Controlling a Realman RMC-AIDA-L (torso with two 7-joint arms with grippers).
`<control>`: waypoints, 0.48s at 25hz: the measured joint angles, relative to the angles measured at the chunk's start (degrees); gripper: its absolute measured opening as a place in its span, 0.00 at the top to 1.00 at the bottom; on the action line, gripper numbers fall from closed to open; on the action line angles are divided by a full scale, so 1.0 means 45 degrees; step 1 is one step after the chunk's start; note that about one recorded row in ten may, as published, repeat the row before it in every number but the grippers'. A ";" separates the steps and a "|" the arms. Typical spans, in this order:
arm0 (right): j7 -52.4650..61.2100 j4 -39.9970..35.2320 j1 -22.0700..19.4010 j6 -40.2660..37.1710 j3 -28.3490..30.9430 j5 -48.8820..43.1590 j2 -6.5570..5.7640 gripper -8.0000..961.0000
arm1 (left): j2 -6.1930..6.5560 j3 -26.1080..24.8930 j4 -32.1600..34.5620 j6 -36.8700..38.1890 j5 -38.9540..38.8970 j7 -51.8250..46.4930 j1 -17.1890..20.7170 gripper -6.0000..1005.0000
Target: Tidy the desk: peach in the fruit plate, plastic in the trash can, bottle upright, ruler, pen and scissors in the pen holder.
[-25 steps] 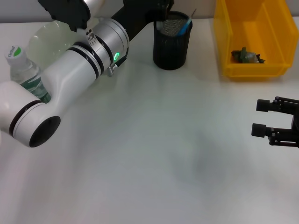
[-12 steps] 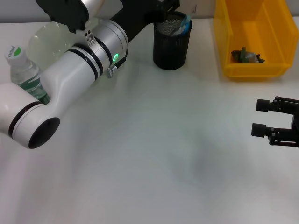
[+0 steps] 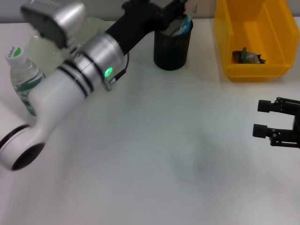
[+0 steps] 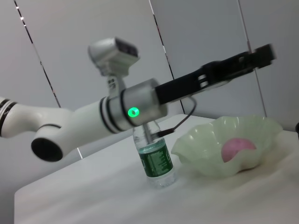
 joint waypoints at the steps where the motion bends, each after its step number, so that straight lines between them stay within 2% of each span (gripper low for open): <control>1: -0.0016 -0.0001 -0.0019 -0.0002 0.0003 0.0002 -0.0001 0.19 | 0.0035 -0.0005 -0.0004 0.0405 0.0311 -0.0365 0.0240 0.24; 5: -0.0191 -0.0001 -0.0120 -0.0096 0.0001 0.0047 -0.0001 0.19 | 0.0375 -0.0132 -0.0157 0.2742 0.2129 -0.1980 0.1334 0.23; 7: -0.0537 0.0032 -0.0198 -0.0275 0.0004 0.0082 -0.0002 0.19 | 0.0801 -0.0568 -0.0266 0.4583 0.4017 -0.3166 0.2180 0.22; 8: -0.0537 0.0032 -0.0198 -0.0275 0.0004 0.0082 -0.0002 0.19 | 0.0801 -0.0568 -0.0266 0.4583 0.4017 -0.3166 0.2180 0.22; 12: -0.1044 0.0355 -0.0258 -0.0525 0.0002 0.0090 -0.0057 0.19 | 0.1359 -0.1641 -0.0346 0.6138 0.7116 -0.4110 0.2912 0.23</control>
